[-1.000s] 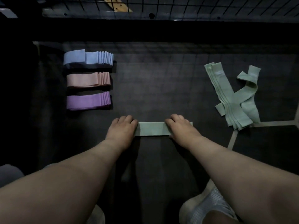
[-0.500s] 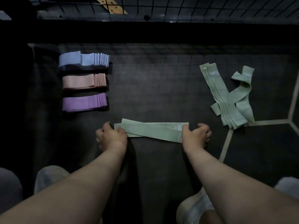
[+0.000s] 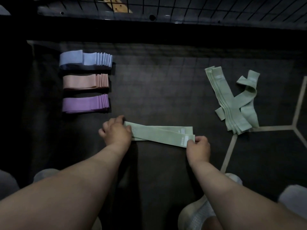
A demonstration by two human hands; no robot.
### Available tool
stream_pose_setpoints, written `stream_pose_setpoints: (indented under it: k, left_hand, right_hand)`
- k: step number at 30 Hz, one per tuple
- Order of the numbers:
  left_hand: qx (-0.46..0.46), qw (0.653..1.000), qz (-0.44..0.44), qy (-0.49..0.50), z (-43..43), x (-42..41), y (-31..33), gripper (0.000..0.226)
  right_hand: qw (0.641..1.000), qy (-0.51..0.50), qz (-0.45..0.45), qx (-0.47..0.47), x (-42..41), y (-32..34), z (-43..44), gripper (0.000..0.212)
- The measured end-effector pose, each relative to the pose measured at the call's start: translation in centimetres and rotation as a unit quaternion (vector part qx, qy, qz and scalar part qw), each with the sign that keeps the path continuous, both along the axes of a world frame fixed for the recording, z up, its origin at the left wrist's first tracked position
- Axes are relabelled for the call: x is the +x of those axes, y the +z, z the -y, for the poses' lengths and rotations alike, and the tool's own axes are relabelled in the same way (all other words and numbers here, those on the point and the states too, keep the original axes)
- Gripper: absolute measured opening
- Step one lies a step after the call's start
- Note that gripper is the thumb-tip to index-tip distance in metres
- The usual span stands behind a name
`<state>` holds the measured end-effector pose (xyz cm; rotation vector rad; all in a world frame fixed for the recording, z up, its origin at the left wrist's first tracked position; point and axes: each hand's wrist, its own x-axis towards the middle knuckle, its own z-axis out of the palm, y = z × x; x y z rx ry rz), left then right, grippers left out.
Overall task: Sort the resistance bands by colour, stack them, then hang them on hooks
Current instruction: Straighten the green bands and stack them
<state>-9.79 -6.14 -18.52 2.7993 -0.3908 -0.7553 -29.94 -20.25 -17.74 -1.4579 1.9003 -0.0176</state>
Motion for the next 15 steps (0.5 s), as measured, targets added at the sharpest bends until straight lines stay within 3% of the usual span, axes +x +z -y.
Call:
stream_pose_setpoints:
  k: [8, 12, 15]
  left_hand:
    - [-0.019, 1.0, -0.018, -0.007, 0.4, 0.9, -0.3, 0.012]
    - [-0.098, 0.995, 0.01, -0.001, -0.2, 0.9, 0.5, 0.011]
    - [-0.183, 0.977, -0.036, 0.102, -0.9, 0.9, 1.2, 0.009]
  right_hand:
    - [0.998, 0.022, 0.055, -0.026, -0.5, 1.1, 0.8, 0.021]
    - [0.996, 0.027, 0.071, -0.048, 0.0, 1.4, 1.3, 0.017]
    - [0.995, 0.027, 0.074, -0.061, 0.6, 0.8, 1.7, 0.017]
